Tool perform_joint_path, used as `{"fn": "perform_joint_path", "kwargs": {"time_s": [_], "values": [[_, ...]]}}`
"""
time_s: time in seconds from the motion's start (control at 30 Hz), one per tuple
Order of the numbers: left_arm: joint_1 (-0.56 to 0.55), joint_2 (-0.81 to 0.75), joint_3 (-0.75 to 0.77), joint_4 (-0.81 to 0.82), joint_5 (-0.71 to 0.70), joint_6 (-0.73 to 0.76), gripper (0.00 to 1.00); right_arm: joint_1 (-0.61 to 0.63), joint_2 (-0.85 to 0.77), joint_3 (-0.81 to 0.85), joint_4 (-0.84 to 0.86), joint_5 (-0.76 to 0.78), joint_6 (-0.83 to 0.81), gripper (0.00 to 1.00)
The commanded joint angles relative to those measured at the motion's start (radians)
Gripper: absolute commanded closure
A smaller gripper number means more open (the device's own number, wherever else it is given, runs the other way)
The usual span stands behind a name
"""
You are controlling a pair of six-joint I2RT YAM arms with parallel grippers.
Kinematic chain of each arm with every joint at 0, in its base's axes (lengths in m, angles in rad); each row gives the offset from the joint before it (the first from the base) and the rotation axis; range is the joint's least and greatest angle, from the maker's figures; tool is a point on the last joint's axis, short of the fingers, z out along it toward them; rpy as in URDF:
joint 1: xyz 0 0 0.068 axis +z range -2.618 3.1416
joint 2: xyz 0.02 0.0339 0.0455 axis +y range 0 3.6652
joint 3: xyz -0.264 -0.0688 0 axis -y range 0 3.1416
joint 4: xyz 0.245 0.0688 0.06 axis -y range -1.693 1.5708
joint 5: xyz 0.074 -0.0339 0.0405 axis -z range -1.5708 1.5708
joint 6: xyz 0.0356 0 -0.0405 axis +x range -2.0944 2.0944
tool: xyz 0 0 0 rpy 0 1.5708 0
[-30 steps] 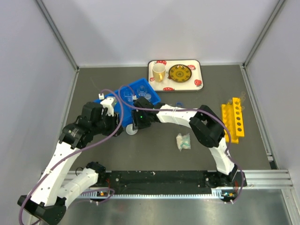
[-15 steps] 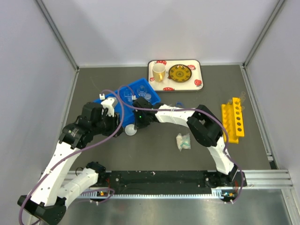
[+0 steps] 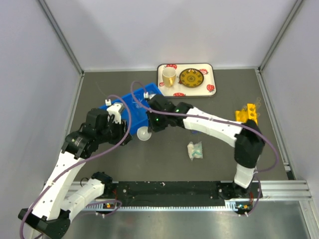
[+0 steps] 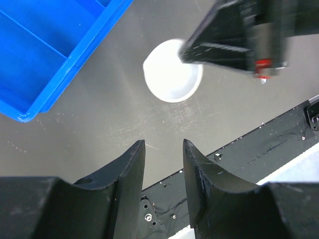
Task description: Organize the chemistry lab equipment
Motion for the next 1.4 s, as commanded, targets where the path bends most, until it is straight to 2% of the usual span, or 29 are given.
{"fn": "perform_joint_path", "kwargs": {"time_s": [0.0, 0.07, 0.2, 0.37, 0.57, 0.97, 1.37], "values": [[-0.002, -0.015, 0.049, 0.022, 0.016, -0.012, 0.59, 0.013, -0.151, 0.092, -0.065, 0.09, -0.043, 1.0], [-0.002, -0.017, 0.06, 0.02, 0.014, -0.014, 0.59, 0.011, -0.137, 0.122, -0.075, 0.145, -0.059, 1.0], [-0.002, -0.031, 0.083, 0.013, 0.005, -0.017, 0.59, -0.006, -0.047, 0.252, -0.078, 0.157, -0.063, 1.0], [-0.002, -0.046, 0.121, -0.003, -0.003, -0.018, 0.59, -0.055, 0.172, 0.423, -0.075, 0.13, -0.069, 1.0], [-0.002, -0.071, 0.118, -0.01, -0.017, -0.017, 0.59, -0.11, 0.319, 0.57, -0.023, 0.124, -0.053, 1.0], [-0.002, -0.054, 0.077, 0.014, -0.003, -0.001, 0.59, -0.185, 0.391, 0.583, -0.008, 0.142, -0.051, 1.0], [-0.002, -0.032, 0.074, 0.028, 0.003, 0.003, 0.59, -0.19, 0.483, 0.626, -0.009, 0.113, -0.045, 1.0]]}}
